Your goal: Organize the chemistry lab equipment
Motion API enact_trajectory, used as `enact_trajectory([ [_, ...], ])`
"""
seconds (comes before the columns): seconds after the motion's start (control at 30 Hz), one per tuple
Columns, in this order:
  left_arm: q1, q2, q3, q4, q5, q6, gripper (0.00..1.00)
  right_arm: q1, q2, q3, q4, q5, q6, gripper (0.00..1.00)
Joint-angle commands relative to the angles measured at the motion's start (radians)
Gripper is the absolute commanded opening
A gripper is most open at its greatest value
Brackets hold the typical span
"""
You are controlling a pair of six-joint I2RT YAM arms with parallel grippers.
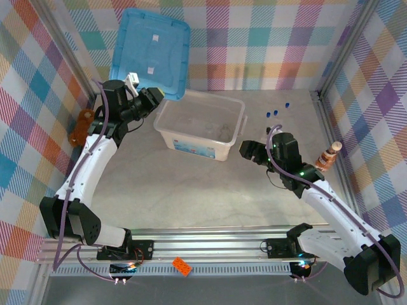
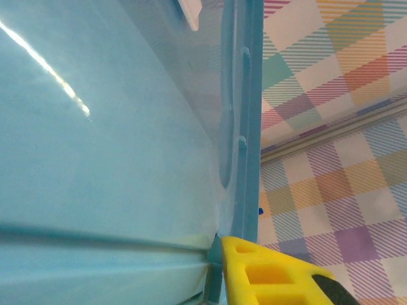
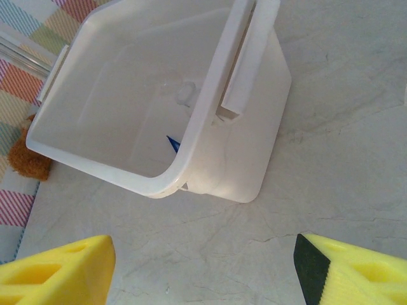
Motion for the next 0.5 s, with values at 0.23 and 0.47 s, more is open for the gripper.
enact_trajectory([
  [0.23,-0.046,-0.104,-0.027,-0.118,-0.118,0.188,0.00,0.008,0.048,0.105,0.021,-0.082,-0.013,0.76],
  [0.47,-0.086,-0.146,-0.052,-0.192,-0.238,0.284,0.00,0.019,0.114,0.171,0.043,-0.134,-0.010,0.76],
])
